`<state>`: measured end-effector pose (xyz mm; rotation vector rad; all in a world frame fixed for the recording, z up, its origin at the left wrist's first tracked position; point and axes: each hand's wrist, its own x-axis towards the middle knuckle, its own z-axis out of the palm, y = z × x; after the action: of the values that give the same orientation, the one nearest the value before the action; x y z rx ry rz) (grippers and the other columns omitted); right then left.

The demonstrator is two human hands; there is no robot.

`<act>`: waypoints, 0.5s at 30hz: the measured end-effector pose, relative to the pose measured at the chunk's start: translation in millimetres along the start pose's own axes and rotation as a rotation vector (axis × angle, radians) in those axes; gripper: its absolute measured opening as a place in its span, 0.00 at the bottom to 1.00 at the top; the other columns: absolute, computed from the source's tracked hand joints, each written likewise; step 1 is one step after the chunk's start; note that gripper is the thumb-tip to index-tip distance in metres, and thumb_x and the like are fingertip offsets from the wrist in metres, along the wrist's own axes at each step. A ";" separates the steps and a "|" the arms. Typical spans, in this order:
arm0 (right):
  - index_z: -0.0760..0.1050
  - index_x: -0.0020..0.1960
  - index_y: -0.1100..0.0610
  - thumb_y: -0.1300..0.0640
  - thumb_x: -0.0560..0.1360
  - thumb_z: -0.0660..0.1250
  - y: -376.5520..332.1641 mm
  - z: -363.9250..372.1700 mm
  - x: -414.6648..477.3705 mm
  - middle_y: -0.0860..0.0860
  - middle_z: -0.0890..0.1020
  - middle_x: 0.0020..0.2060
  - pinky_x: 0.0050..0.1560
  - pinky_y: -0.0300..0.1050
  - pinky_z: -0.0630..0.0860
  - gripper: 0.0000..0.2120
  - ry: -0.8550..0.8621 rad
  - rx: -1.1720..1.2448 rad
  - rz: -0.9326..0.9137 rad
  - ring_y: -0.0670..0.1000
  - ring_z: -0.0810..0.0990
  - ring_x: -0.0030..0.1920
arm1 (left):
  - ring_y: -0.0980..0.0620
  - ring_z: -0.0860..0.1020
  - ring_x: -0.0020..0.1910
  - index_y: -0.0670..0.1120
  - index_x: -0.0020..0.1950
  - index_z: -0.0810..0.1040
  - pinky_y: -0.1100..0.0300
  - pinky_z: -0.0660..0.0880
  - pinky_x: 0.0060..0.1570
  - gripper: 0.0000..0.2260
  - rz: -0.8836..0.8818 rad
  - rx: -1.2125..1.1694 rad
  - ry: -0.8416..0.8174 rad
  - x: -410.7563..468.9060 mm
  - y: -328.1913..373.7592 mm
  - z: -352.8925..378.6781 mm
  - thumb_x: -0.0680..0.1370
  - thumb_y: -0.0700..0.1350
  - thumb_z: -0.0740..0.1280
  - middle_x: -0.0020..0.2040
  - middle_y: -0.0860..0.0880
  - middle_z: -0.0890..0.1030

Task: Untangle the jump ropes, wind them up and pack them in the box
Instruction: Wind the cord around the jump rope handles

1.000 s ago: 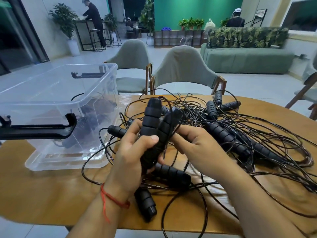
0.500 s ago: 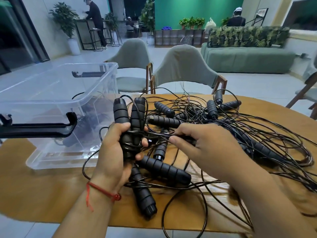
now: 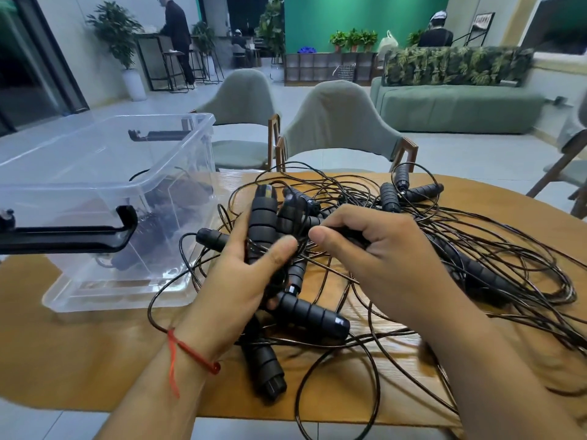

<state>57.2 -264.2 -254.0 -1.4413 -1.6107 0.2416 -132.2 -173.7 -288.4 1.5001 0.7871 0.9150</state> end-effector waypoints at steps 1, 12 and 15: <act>0.84 0.48 0.46 0.46 0.82 0.71 -1.0 -1.0 0.2 0.40 0.79 0.33 0.37 0.39 0.69 0.07 -0.008 0.011 0.002 0.46 0.77 0.36 | 0.43 0.85 0.46 0.70 0.74 0.69 0.44 0.83 0.40 0.27 0.011 0.083 0.008 -1.2 0.8 0.9 0.79 0.57 0.74 0.52 0.51 0.86; 0.85 0.46 0.47 0.42 0.80 0.72 -5.4 -1.7 0.5 0.43 0.82 0.35 0.37 0.50 0.76 0.10 -0.165 -0.083 -0.078 0.48 0.81 0.40 | 0.68 0.79 0.46 0.68 0.61 0.71 0.65 0.77 0.42 0.19 0.100 0.585 -0.030 -9.4 3.0 11.1 0.75 0.57 0.75 0.48 0.67 0.81; 0.83 0.42 0.48 0.41 0.78 0.74 -7.0 0.9 2.8 0.45 0.81 0.36 0.38 0.54 0.76 0.12 -0.166 -0.095 -0.171 0.51 0.81 0.40 | 0.70 0.77 0.46 0.71 0.58 0.69 0.73 0.73 0.37 0.16 0.125 0.730 -0.100 -11.9 6.1 15.5 0.76 0.59 0.73 0.45 0.65 0.81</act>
<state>52.1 -263.5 -248.5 -1.3743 -1.8916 0.1924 -124.2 -192.1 -284.3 2.2303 1.0224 0.6573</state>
